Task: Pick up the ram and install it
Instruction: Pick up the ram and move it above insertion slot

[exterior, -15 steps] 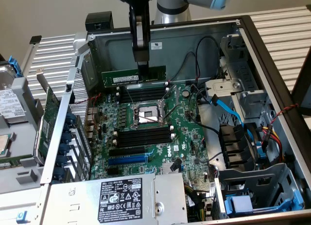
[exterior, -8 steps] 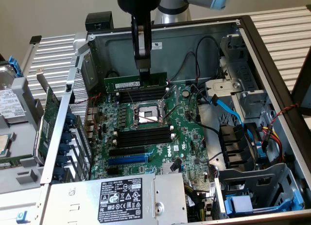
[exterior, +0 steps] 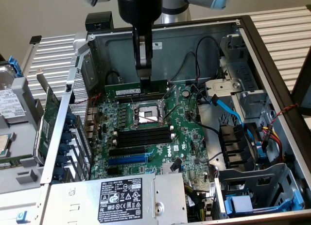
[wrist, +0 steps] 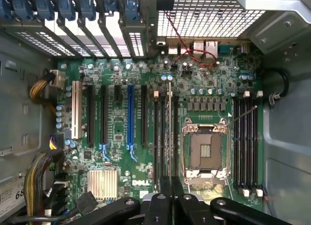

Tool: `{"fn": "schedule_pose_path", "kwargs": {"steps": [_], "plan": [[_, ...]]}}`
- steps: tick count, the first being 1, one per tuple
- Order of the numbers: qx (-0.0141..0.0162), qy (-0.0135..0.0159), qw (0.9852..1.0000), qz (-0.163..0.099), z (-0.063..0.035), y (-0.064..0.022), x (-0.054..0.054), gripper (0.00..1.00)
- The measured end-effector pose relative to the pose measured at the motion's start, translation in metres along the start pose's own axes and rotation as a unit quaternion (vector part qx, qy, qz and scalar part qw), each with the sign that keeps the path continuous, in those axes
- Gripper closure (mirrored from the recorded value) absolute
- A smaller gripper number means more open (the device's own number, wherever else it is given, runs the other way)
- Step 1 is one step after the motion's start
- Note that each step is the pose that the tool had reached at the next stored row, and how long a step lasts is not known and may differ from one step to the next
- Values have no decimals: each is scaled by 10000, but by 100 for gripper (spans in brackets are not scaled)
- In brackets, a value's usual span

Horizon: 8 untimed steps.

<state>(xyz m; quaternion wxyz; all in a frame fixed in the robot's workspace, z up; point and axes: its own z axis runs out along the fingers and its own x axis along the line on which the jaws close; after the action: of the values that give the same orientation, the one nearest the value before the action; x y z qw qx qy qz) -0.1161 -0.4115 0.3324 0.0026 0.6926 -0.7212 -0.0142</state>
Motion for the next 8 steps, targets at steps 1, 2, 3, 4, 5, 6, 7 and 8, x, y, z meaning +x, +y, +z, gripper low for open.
{"fn": "schedule_pose_path", "kwargs": {"steps": [1, 2, 3, 4, 5, 6, 7, 8], "plan": [[0, -1, 10000, 0, 14, -9, 0, 88], [0, 0, 10000, 0, 30, -11, -1, 88], [0, 8, 10000, 1, 42, -11, -2, 88], [0, 26, 10000, 1, 53, -11, -5, 88], [1, 46, 10000, 1, 63, -12, -10, 88], [2, 66, 10000, 2, 74, -11, -16, 88], [3, 80, 10000, 2, 83, -12, -18, 88], [3, 82, 10000, 2, 93, -12, -18, 88]]}}
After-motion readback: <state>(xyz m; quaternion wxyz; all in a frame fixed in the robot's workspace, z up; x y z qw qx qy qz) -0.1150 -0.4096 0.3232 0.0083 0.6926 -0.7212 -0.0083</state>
